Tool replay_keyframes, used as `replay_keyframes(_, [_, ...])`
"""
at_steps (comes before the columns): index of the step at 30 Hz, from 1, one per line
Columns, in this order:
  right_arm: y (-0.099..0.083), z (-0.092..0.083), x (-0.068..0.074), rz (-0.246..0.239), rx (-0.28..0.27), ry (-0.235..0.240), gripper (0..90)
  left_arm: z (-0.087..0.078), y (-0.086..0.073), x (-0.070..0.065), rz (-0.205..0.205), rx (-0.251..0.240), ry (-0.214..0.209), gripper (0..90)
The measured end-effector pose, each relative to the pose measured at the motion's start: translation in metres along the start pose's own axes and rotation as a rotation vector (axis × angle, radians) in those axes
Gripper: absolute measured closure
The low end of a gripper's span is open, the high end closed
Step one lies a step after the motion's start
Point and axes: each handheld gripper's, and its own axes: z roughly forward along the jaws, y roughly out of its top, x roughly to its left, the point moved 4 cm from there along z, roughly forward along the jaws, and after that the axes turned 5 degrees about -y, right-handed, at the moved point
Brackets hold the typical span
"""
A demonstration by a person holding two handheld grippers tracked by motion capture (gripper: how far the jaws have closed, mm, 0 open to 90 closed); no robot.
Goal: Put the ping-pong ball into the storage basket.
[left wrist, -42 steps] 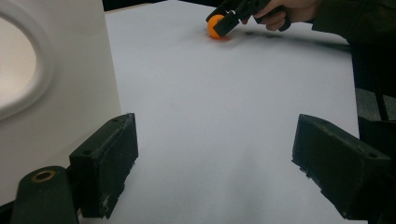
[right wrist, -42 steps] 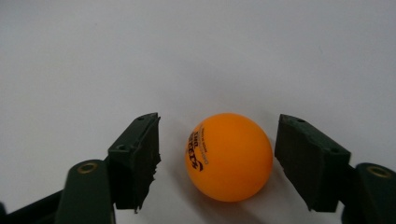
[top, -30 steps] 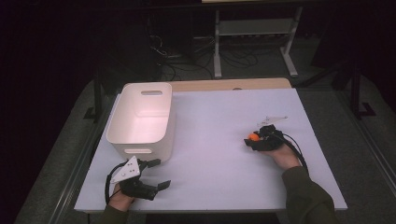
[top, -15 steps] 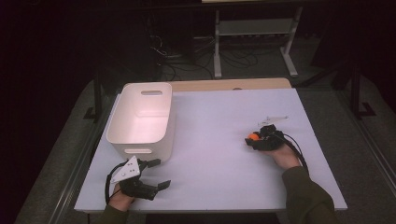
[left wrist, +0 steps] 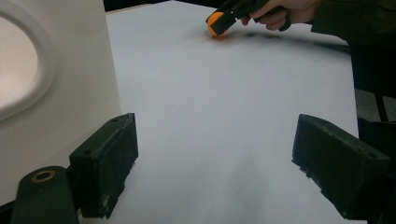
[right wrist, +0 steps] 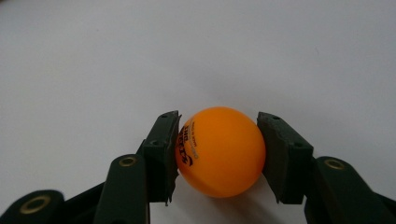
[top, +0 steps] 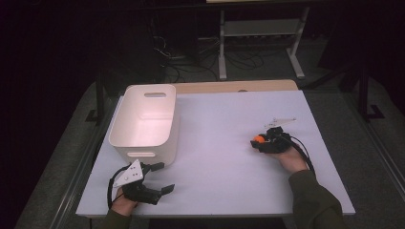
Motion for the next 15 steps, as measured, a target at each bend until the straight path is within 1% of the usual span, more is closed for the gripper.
replay_keyframes(7, [0.0023,-0.0023,0.002,-0.003,-0.005,0.003,49.2,0.0,0.0,0.0001,0.0,0.001,0.0,14.1])
replay_keyframes(15, [0.0071,-0.005,0.0094,-0.012,-0.01,0.015,49.2,0.0001,0.0,0.0002,0.001,0.002,0.0,14.1])
